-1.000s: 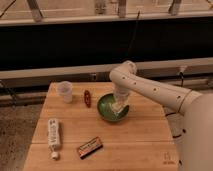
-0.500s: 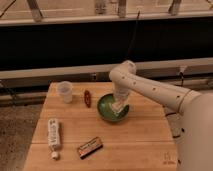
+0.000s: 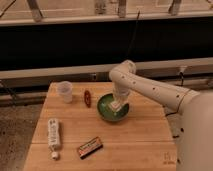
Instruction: Place the white sponge in the ceramic bowl
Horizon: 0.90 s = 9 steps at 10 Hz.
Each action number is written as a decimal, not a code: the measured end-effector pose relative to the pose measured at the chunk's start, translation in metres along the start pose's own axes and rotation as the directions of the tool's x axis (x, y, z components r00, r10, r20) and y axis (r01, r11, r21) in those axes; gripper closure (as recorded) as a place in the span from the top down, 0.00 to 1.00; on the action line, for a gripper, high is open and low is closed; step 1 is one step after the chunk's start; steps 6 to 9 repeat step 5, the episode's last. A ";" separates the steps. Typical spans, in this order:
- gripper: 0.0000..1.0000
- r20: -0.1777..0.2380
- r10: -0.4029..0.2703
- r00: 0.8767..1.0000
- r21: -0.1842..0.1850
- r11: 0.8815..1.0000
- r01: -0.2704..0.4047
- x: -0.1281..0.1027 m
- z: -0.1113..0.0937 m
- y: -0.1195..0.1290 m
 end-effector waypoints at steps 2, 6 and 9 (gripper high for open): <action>0.61 0.000 -0.007 1.000 -0.001 1.000 0.007 0.000 0.001 -0.001; 0.80 -0.001 -0.014 1.000 -0.003 1.000 0.014 0.001 0.001 -0.001; 0.80 -0.001 -0.014 1.000 -0.003 1.000 0.014 0.001 0.001 -0.001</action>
